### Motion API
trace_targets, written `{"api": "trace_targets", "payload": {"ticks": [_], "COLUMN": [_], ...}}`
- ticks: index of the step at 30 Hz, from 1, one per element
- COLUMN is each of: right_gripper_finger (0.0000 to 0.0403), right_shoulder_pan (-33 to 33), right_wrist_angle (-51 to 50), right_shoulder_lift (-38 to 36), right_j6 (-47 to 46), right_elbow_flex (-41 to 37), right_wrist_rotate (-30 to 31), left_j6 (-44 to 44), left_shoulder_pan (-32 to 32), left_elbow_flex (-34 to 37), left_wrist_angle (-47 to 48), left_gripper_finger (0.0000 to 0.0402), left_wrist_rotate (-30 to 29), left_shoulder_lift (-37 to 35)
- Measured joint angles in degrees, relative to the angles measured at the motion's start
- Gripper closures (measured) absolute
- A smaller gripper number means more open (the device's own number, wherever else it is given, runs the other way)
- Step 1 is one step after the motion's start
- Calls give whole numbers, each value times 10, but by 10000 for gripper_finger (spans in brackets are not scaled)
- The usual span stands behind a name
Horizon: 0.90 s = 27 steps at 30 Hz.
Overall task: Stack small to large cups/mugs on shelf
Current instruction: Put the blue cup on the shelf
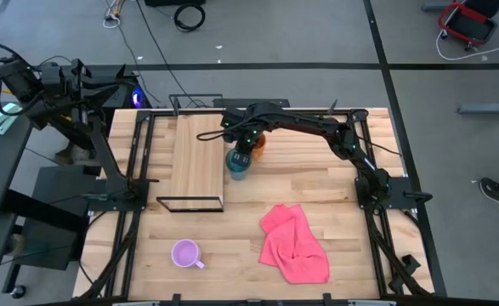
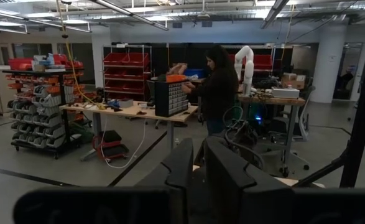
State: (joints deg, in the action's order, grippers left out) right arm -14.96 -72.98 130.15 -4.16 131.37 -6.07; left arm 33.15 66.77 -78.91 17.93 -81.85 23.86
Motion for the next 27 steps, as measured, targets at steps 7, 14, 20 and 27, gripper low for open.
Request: {"api": "trace_targets", "payload": {"ticks": [7,14,20,27], "right_gripper_finger": [334,304,289,286], "right_shoulder_pan": [0,0,0,-3], "right_wrist_angle": [5,5,-3,-22], "right_shoulder_lift": [-1,-1,-11,-66], "right_j6": [0,-2,-8,-23], "right_elbow_flex": [0,0,0,0], "right_wrist_rotate": [0,0,-2,-4], "left_j6": [0,0,-23,-77], "left_shoulder_pan": [0,0,0,0], "left_elbow_flex": [0,0,0,0], "left_wrist_angle": [0,0,0,-5], "left_gripper_finger": [354,353,349,356], "left_wrist_rotate": [0,0,19,113], "left_shoulder_lift": [0,0,0,0]}}
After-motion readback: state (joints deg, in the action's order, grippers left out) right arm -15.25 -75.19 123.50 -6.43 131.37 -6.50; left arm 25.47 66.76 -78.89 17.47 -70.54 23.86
